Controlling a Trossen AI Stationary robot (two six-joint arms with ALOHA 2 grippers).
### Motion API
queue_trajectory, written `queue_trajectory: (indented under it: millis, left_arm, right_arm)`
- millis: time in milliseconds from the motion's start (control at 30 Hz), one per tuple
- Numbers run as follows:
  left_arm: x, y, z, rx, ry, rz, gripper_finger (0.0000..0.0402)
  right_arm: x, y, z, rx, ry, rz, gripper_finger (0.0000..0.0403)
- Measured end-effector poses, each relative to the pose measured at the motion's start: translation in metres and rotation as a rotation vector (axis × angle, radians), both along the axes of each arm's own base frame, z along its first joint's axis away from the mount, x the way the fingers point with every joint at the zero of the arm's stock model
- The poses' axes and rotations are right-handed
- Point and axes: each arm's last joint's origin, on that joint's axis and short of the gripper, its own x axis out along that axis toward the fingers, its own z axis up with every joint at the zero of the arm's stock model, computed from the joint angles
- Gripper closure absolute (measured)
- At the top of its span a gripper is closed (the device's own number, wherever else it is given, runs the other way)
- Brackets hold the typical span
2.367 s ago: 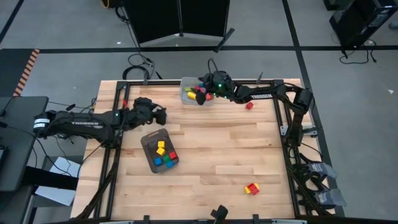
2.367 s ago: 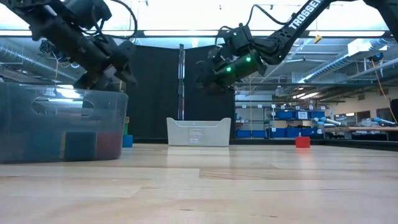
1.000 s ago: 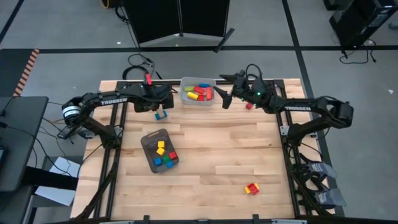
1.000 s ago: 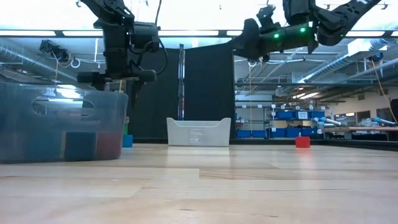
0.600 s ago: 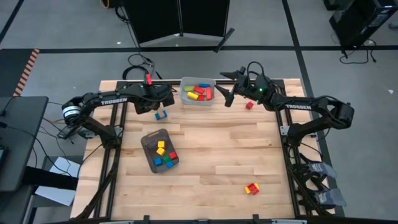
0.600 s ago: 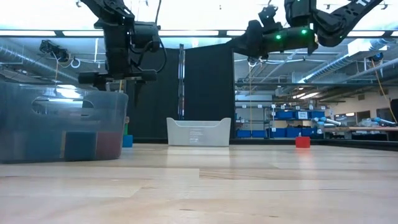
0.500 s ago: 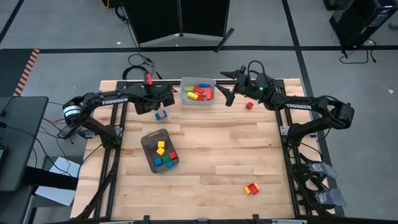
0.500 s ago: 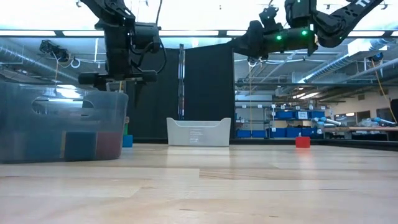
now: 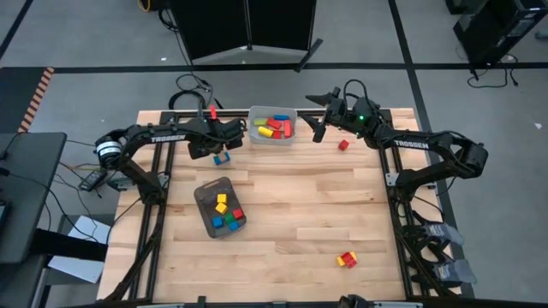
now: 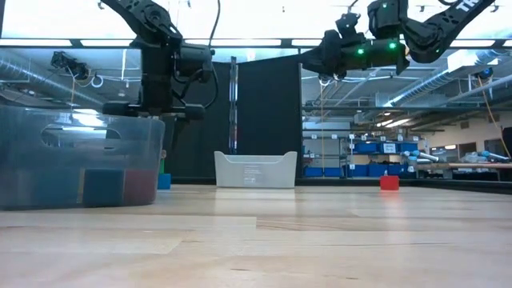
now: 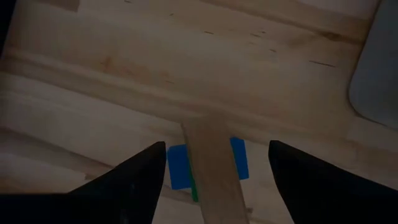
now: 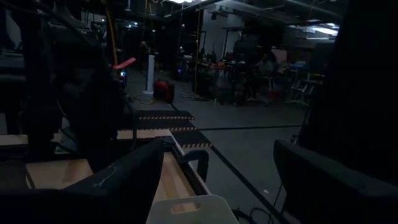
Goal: Sort blocks by size
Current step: Put the brown rectangular block into the gray bin
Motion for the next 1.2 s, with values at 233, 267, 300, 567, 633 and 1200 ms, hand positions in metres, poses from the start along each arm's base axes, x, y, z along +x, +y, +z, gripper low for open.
queue_trajectory:
  millis: [233,267,300,567,633,1200]
  left_arm:
    - [-0.001,0.001,0.0,0.016,0.009,0.006,0.011]
    - [-0.001,0.002,0.0,0.019,0.011,0.01,0.011]
    - [-0.002,0.003,0.0,0.018,0.011,0.011,0.011]
    - [-0.003,0.006,0.0,0.015,0.012,0.005,0.011]
    - [-0.001,0.006,-0.002,0.012,-0.011,-0.002,0.011]
    - [-0.007,0.007,-0.025,0.005,-0.025,0.005,0.0134]
  right_arm:
    - [0.0,0.0,0.0,0.0,-0.001,0.0,0.0086]
    - [0.0,0.0,0.0,0.0,-0.001,0.0,0.0086]
    - [0.0,0.0,0.0,0.0,-0.001,0.0,0.0086]
    - [0.0,0.0,0.0,-0.001,-0.001,0.0,0.0086]
    - [0.0,0.0,0.0,0.0,-0.001,0.0,0.0086]
    - [-0.001,-0.001,0.0,-0.002,0.001,-0.004,0.0086]
